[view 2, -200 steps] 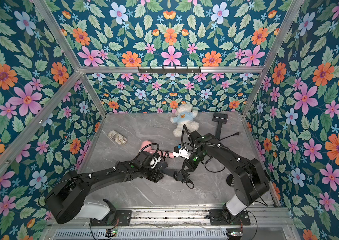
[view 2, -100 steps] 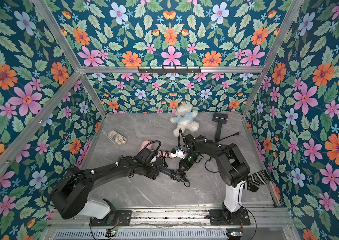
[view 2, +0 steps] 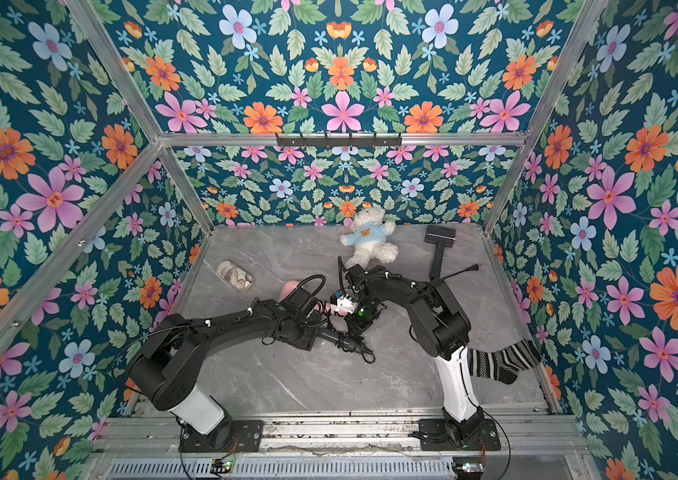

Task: Wrap the cord around the hair dryer
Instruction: Place the hair dryer at the center of the board.

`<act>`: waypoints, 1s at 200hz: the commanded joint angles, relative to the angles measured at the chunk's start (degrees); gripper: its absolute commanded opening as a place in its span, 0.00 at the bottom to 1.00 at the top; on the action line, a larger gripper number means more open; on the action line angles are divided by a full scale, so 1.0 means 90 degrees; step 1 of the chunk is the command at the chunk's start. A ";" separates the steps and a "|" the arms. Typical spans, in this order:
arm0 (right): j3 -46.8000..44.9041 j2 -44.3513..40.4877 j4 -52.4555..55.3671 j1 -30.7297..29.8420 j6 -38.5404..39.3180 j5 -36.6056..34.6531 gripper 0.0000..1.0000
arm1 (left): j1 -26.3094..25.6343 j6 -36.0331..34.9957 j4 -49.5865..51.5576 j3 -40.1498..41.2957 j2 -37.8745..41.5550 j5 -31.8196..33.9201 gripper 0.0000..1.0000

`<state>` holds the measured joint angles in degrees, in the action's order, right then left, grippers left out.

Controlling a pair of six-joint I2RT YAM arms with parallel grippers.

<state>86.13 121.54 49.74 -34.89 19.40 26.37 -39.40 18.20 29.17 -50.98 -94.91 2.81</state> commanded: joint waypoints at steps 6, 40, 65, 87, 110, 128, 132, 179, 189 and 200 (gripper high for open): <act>0.0358 0.0422 -0.0617 -0.0099 -0.0339 -0.0394 0.01 | 0.0216 0.0924 0.0484 0.0137 -0.0166 0.1253 0.00; 0.1094 0.0820 -0.0838 -0.0105 -0.0584 -0.0593 0.01 | 0.0783 0.1157 0.0336 0.0150 -0.0487 0.1521 0.00; 0.1647 0.1069 -0.0988 -0.0097 -0.0769 -0.0837 0.03 | 0.0962 0.1100 0.0032 -0.0247 -0.0904 0.1588 0.00; 0.2314 0.1394 -0.0885 0.0015 -0.0921 -0.1015 0.04 | 0.1155 0.0910 -0.0017 -0.0932 -0.1376 0.1820 0.00; 0.2906 0.1619 -0.0691 0.0154 -0.0903 -0.0853 0.08 | 0.1423 0.0821 -0.0029 -0.1514 -0.1880 0.2012 0.00; 0.3020 0.1579 -0.0566 0.0185 -0.0827 -0.0850 0.16 | 0.1448 0.0863 -0.0080 -0.1627 -0.1909 0.2124 0.06; 0.2997 0.1542 -0.0572 0.0199 -0.0841 -0.0841 0.18 | 0.1447 0.0859 -0.0122 -0.1615 -0.1861 0.2091 0.10; 0.2635 0.1238 -0.0653 0.0343 -0.1028 -0.0685 0.33 | 0.1300 0.0801 -0.0175 -0.1418 -0.1227 0.1837 0.77; 0.2521 0.1109 -0.0698 0.0384 -0.1103 -0.0644 0.35 | 0.1241 0.0782 -0.0150 -0.1416 -0.1124 0.1766 0.86; 0.2422 0.0931 -0.0702 0.0447 -0.1208 -0.0574 0.40 | 0.1173 0.0743 -0.0128 -0.1445 -0.1019 0.1654 0.92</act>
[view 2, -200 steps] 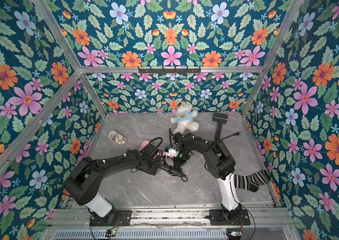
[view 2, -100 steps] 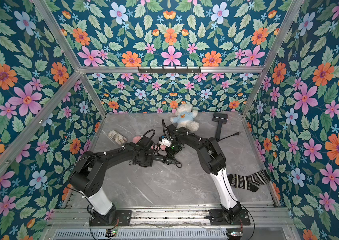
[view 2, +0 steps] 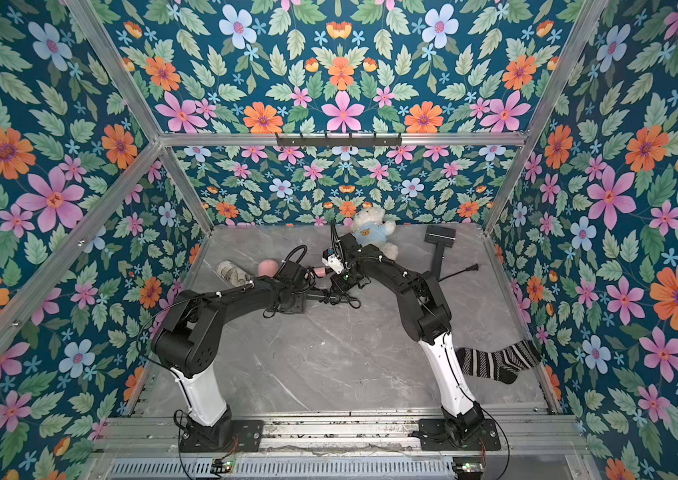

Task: Wrap the cord around the hair dryer
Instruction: Place the hair dryer at the center of the board.

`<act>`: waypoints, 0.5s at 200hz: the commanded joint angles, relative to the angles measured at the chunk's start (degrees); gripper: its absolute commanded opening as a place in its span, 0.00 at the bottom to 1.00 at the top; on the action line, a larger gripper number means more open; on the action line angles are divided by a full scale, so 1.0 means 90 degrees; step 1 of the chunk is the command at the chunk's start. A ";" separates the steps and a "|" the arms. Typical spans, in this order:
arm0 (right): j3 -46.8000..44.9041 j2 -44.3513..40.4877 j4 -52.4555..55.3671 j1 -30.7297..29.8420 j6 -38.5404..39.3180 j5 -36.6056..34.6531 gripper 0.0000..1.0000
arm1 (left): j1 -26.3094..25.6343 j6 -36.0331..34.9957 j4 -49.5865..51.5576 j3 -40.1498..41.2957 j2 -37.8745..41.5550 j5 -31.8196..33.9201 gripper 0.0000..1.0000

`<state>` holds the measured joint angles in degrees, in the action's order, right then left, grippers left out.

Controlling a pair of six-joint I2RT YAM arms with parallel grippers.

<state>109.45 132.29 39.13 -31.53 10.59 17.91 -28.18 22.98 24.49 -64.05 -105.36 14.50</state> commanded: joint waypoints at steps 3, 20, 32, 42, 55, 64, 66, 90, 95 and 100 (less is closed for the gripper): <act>-0.0207 -0.0325 0.0471 0.0089 -0.0251 0.0398 0.41 | -0.0096 0.0202 0.0394 -0.0006 0.0168 0.0341 0.93; -0.0441 -0.0690 0.0361 0.0205 -0.0387 0.0624 0.50 | -0.0177 0.0172 0.0440 -0.0061 0.0321 0.0184 0.99; -0.0628 -0.0975 0.0227 0.0303 -0.0474 0.0708 0.62 | -0.0212 0.0161 0.0479 -0.0100 0.0428 0.0121 0.99; -0.0753 -0.1181 0.0193 0.0380 -0.0545 0.0760 0.63 | -0.0234 0.0166 0.0492 -0.0105 0.0522 0.0099 0.99; -0.0937 -0.1477 0.0070 0.0531 -0.0715 0.0871 0.80 | -0.0238 0.0181 0.0478 -0.0082 0.0650 0.0071 0.99; -0.1066 -0.1669 -0.0056 0.0656 -0.0862 0.0909 0.81 | -0.0238 0.0198 0.0448 -0.0063 0.0732 0.0042 0.99; -0.1089 -0.1703 -0.0065 0.0682 -0.0903 0.0917 0.82 | -0.0238 0.0200 0.0444 -0.0062 0.0760 0.0040 0.99; -0.1387 -0.2188 -0.0100 0.1123 -0.1231 0.0759 0.83 | -0.0247 0.0249 0.0417 -0.0043 0.0973 0.0029 0.99; -0.1515 -0.2325 -0.0170 0.1244 -0.1321 0.0715 0.83 | -0.0247 0.0259 0.0413 -0.0041 0.1026 0.0024 0.99; -0.1648 -0.2486 -0.0230 0.1378 -0.1438 0.0701 0.83 | -0.0247 0.0259 0.0412 -0.0041 0.1071 0.0011 0.99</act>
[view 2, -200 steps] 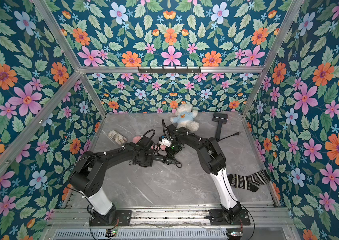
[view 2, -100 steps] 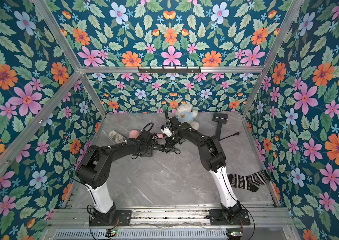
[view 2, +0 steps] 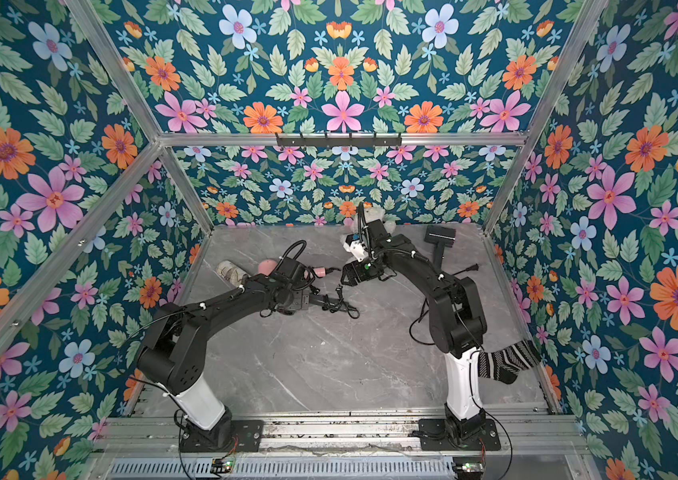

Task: Wrap the cord around the hair dryer
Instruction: Place the hair dryer at the center of the board, then pick up the hair dryer from the center of the board.

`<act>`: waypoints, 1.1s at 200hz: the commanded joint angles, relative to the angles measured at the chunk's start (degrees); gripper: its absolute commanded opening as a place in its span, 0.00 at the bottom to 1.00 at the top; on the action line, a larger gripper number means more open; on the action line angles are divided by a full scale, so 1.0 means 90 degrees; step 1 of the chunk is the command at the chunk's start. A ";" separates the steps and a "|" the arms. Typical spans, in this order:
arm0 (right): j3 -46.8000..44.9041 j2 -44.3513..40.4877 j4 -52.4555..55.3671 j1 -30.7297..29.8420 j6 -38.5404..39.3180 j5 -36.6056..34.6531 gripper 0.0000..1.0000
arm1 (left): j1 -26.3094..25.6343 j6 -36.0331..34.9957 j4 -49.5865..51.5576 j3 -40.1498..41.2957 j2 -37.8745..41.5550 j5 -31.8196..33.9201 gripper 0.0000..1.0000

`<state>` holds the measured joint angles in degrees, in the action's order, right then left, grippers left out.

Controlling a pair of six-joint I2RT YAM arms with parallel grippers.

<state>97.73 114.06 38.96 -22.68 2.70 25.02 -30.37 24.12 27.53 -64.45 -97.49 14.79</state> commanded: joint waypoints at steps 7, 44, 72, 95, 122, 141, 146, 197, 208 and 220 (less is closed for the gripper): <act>-0.0531 -0.0647 -0.0267 0.0584 -0.0701 -0.0108 0.83 | -0.0004 0.0131 0.0076 0.0003 0.0274 -0.0035 0.99; -0.1403 -0.1269 -0.0411 0.1447 -0.1269 -0.1187 0.82 | -0.0005 0.0046 -0.0083 0.0001 0.0652 -0.0266 0.99; -0.1607 -0.1247 -0.0293 0.1947 -0.1650 -0.2453 0.80 | -0.0004 -0.0100 -0.0383 -0.0029 0.1005 -0.0545 0.99; -0.1482 -0.0890 -0.0459 0.2462 -0.2188 -0.2643 0.79 | -0.0004 -0.0156 -0.0557 0.0001 0.1477 -0.0533 0.99; -0.0553 -0.0006 -0.0154 0.2885 -0.2385 -0.2767 0.76 | -0.0005 -0.0170 -0.0506 0.0171 0.2160 -0.0417 0.99; 0.0209 0.0683 0.0221 0.2978 -0.2284 -0.2700 0.75 | -0.0013 -0.0170 -0.0337 0.0403 0.2543 -0.0329 0.99; 0.0365 0.0841 0.0306 0.2976 -0.2255 -0.2718 0.75 | -0.0014 -0.0170 -0.0302 0.0477 0.2625 -0.0313 0.99; 0.1178 0.1643 0.0505 0.3143 -0.2340 -0.2614 0.73 | -0.0014 0.0080 -0.0188 0.1150 0.3237 -0.0362 0.99; 0.1398 0.1829 0.0590 0.3161 -0.2319 -0.2550 0.71 | -0.0014 0.0122 -0.0225 0.1249 0.3334 -0.0409 0.99; 0.1684 0.2080 0.0797 0.3163 -0.2302 -0.2531 0.69 | -0.0014 0.0134 -0.0282 0.1333 0.3394 -0.0432 0.99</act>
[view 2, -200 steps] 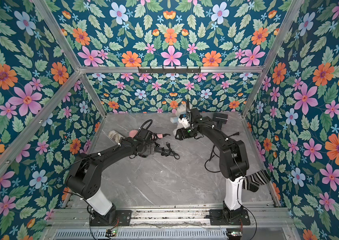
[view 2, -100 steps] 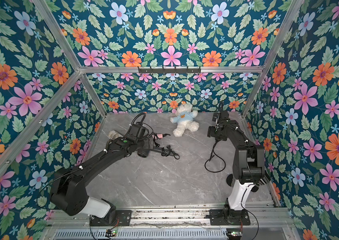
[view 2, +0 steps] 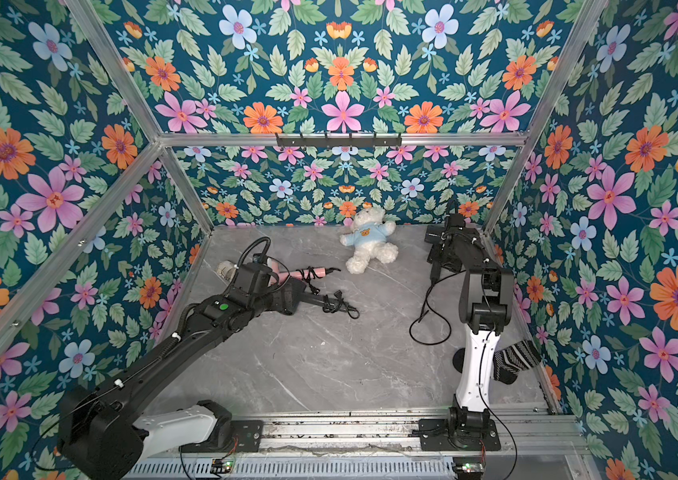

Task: Wrap the cord around the hair dryer
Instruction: Pick up the hair dryer from the center of the board.

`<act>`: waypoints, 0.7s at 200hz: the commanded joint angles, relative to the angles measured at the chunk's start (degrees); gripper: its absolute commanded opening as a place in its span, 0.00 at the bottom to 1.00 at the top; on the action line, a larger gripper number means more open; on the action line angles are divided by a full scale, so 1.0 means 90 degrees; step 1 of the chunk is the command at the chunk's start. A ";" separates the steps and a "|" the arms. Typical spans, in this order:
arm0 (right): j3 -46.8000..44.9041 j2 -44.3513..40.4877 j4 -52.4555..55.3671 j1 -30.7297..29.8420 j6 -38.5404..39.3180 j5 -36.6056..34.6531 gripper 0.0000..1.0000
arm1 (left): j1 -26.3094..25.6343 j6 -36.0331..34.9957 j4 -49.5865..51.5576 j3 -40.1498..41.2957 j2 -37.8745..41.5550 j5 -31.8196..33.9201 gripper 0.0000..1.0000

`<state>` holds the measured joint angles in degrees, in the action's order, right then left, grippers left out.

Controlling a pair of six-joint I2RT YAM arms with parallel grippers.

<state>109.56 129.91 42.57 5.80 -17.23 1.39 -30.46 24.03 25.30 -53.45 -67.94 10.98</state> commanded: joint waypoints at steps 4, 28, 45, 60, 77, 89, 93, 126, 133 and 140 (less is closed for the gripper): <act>0.0468 0.0398 0.0450 -0.0003 -0.0093 0.0104 0.68 | -0.0004 0.0136 -0.0047 0.0127 0.0117 -0.0009 0.99; 0.0656 0.0568 0.0533 -0.0004 -0.0012 0.0036 0.61 | -0.0004 0.0113 0.0009 0.0092 0.0064 -0.0042 0.99; 0.0628 0.0567 0.0444 -0.0018 0.0066 0.0040 0.56 | -0.0004 0.0103 0.0011 0.0089 0.0057 -0.0058 0.99; 0.0724 0.0695 0.0494 -0.0010 0.0141 0.0067 0.52 | -0.0006 0.0111 -0.0008 0.0100 0.0044 -0.0059 0.99; 0.0907 0.0900 0.0617 -0.0014 0.0238 0.0217 0.47 | -0.0004 0.0123 -0.0028 0.0108 0.0038 -0.0078 0.99; 0.0946 0.0895 0.0773 -0.0022 0.0323 0.0171 0.38 | -0.0007 0.0123 -0.0021 0.0099 0.0056 -0.0073 0.99; 0.0894 0.0832 0.0758 -0.0024 0.0344 0.0168 0.37 | -0.0005 0.0123 -0.0018 0.0099 0.0064 -0.0077 0.99; 0.0334 0.0139 0.0567 -0.0021 0.0580 0.0174 0.37 | -0.0008 0.0113 0.0050 0.0080 0.0179 -0.0048 0.99; 0.0263 -0.0015 0.0556 -0.0011 0.0653 0.0269 0.36 | -0.0017 0.0113 0.0055 0.0068 0.0189 -0.0065 0.99; 0.0191 -0.0175 0.0553 -0.0028 0.0751 0.0411 0.36 | -0.0009 0.0104 0.0078 0.0039 0.0203 -0.0085 0.99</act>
<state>112.55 132.44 47.24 5.69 -13.50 2.83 -30.52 25.08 25.32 -52.51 -66.57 10.24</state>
